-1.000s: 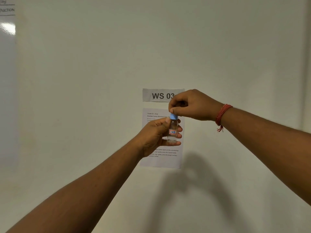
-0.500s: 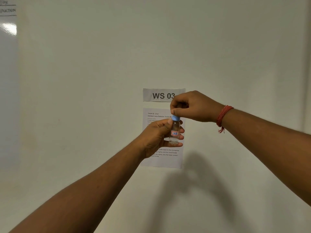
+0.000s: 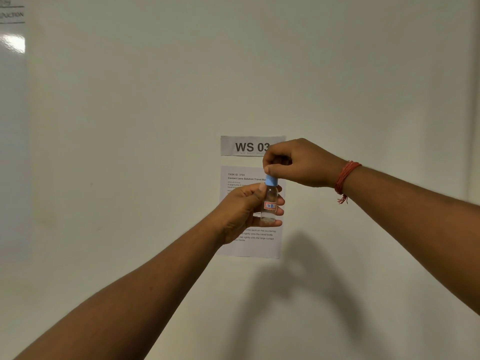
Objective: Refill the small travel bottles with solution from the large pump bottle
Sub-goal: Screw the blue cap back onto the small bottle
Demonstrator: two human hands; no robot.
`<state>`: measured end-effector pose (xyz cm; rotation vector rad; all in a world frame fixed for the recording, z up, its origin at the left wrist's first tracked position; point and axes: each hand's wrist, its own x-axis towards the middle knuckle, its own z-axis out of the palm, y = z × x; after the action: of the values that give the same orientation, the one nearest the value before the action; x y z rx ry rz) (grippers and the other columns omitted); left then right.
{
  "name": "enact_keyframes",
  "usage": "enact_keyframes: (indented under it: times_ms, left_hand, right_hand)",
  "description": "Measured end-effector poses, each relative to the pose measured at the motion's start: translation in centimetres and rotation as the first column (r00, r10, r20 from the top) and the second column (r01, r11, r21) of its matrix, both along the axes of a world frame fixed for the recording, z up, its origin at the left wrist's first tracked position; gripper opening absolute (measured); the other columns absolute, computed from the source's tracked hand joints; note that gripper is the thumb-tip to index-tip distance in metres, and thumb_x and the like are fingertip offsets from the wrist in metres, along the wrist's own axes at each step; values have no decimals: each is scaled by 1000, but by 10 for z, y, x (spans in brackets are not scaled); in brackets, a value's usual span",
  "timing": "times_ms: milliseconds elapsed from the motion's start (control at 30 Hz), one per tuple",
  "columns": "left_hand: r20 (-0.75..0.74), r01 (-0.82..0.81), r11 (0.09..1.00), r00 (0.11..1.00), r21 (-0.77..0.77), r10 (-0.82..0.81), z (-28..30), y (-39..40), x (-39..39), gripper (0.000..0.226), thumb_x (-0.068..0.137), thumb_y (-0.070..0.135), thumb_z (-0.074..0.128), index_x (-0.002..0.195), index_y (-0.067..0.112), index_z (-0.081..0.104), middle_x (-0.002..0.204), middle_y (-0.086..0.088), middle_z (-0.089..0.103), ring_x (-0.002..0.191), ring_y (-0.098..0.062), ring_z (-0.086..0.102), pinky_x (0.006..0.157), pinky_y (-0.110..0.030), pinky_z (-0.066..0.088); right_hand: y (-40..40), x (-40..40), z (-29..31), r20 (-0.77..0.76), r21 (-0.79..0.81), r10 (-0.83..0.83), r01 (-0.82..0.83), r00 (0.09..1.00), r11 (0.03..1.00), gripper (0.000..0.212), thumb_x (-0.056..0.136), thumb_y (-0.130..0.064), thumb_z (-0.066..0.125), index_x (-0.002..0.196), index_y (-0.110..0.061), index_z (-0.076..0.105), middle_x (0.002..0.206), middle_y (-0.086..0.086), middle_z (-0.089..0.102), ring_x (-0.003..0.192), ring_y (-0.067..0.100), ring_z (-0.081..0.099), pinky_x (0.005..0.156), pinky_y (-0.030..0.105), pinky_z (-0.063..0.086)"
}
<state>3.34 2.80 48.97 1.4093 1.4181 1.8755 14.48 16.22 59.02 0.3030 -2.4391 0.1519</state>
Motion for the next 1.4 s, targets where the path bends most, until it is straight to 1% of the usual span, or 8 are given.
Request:
enact_keyframes:
  times_ms: [133, 400, 500, 633, 800, 900, 1133, 1400]
  left_hand:
    - [-2, -5, 1000, 1000, -5, 5, -2, 0, -1, 42, 92, 45, 54, 113, 13, 70, 98, -6, 76, 89, -23, 74, 86, -47, 62]
    - [0, -11, 1000, 1000, -18, 11, -2, -1, 1, 41, 93, 43, 53, 114, 12, 70, 98, -6, 76, 89, -22, 74, 85, -46, 63]
    - [5, -16, 1000, 1000, -22, 16, -3, -1, 2, 38, 98, 41, 51, 113, 12, 70, 98, -6, 77, 89, -22, 74, 84, -45, 63]
    - [14, -12, 1000, 1000, -18, 12, -4, -2, 1, 37, 100, 39, 49, 115, 13, 69, 99, -6, 76, 90, -22, 74, 84, -45, 63]
    - [12, -6, 1000, 1000, -19, 6, -4, -1, 2, 39, 94, 43, 53, 114, 14, 70, 99, -6, 77, 90, -23, 75, 81, -44, 64]
    - [10, -6, 1000, 1000, -19, 6, -4, -1, 2, 41, 90, 45, 56, 112, 14, 71, 99, -7, 77, 90, -24, 75, 80, -43, 64]
    - [21, -10, 1000, 1000, -15, 11, -4, 0, 2, 36, 96, 40, 53, 112, 14, 71, 99, -7, 77, 90, -24, 75, 79, -42, 64]
    - [-2, -9, 1000, 1000, -24, 9, -5, 1, 5, 37, 99, 40, 50, 114, 13, 70, 99, -7, 77, 91, -24, 74, 82, -44, 63]
  right_hand:
    - [0, 0, -1, -41, 22, -21, 22, 999, 1000, 24, 93, -43, 60, 92, -20, 66, 89, -7, 65, 77, 9, 57, 64, 22, 46]
    - [-1, 3, -2, 24, 31, 2, -3, 1000, 1000, 7, 89, -20, 62, 87, -26, 65, 88, -11, 66, 80, 9, 60, 67, 18, 44]
    - [0, 3, -2, 16, 13, -1, 1, 1000, 1000, 3, 92, -27, 61, 89, -27, 64, 94, -7, 67, 87, 12, 61, 70, 22, 50]
    - [0, 2, -2, -5, 29, -20, 20, 1000, 999, 19, 91, -41, 63, 90, -22, 66, 87, -7, 66, 78, 11, 60, 66, 22, 48]
    - [-3, 5, -1, 30, 38, -15, 14, 999, 999, 5, 88, -26, 65, 90, -22, 68, 85, -10, 67, 78, 7, 62, 70, 24, 52]
    - [-4, 7, -1, 26, 32, 4, -4, 1000, 999, 8, 85, -17, 64, 92, -21, 67, 85, -13, 66, 80, 6, 63, 74, 24, 54]
    - [-2, 7, -6, -12, 33, -33, 33, 999, 999, 17, 89, -39, 66, 89, -22, 66, 84, -12, 65, 80, 12, 61, 71, 29, 52]
    - [-5, 12, -7, 3, 49, -14, 14, 1000, 999, 5, 86, -21, 65, 87, -19, 69, 83, -6, 69, 79, 12, 64, 77, 40, 57]
